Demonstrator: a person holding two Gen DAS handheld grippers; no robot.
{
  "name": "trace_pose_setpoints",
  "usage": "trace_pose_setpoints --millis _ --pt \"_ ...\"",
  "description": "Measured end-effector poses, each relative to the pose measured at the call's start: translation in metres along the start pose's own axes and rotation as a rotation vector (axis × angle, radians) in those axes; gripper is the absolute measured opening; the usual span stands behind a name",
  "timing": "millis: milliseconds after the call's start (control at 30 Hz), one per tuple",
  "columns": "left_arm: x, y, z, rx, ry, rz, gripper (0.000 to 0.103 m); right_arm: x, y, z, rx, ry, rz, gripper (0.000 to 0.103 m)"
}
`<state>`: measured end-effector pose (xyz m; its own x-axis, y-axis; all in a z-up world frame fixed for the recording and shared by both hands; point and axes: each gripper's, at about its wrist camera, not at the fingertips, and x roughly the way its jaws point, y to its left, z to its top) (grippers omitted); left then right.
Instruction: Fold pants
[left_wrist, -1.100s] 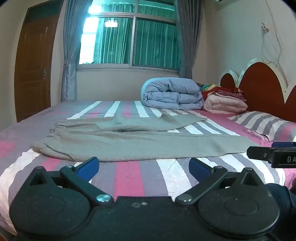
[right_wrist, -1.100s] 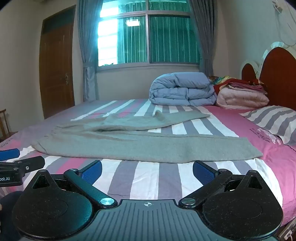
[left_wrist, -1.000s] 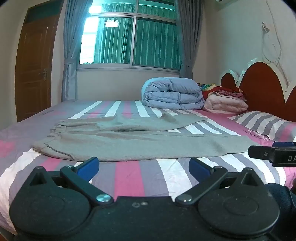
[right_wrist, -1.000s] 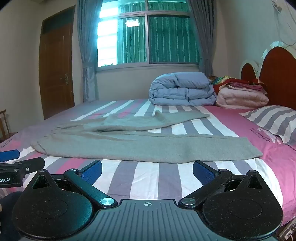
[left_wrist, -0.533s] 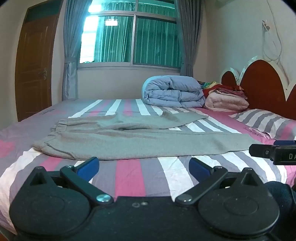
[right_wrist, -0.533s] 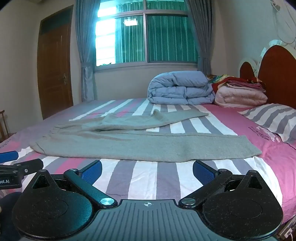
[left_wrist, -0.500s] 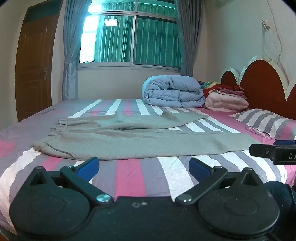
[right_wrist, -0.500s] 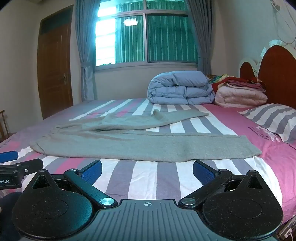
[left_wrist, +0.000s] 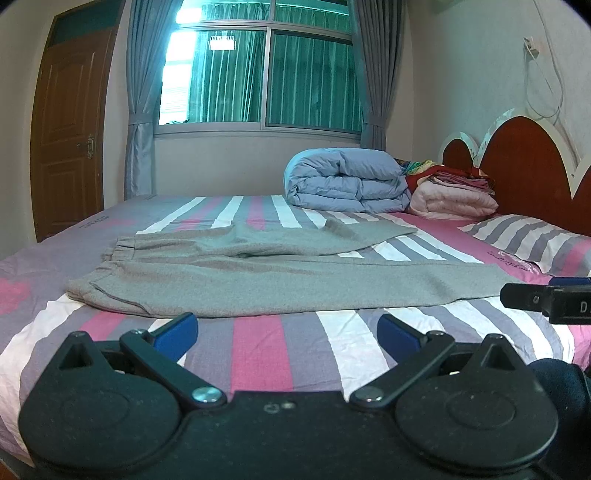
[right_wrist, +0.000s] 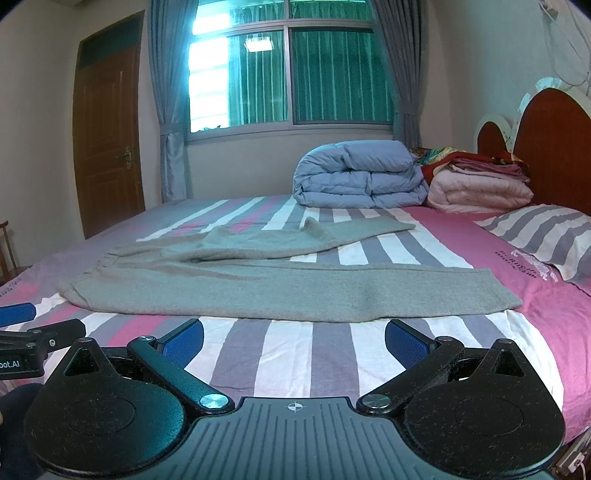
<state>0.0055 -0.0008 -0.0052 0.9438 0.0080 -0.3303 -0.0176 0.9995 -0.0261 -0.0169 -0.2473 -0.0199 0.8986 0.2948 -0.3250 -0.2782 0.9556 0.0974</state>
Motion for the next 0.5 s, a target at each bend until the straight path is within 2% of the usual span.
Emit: trace_pose_setpoints --millis 500 --pt "-0.0003 -0.0002 0.0006 0.002 0.001 0.000 0.097 -0.0004 -0.0005 0.0009 0.000 -0.001 0.000 0.103"
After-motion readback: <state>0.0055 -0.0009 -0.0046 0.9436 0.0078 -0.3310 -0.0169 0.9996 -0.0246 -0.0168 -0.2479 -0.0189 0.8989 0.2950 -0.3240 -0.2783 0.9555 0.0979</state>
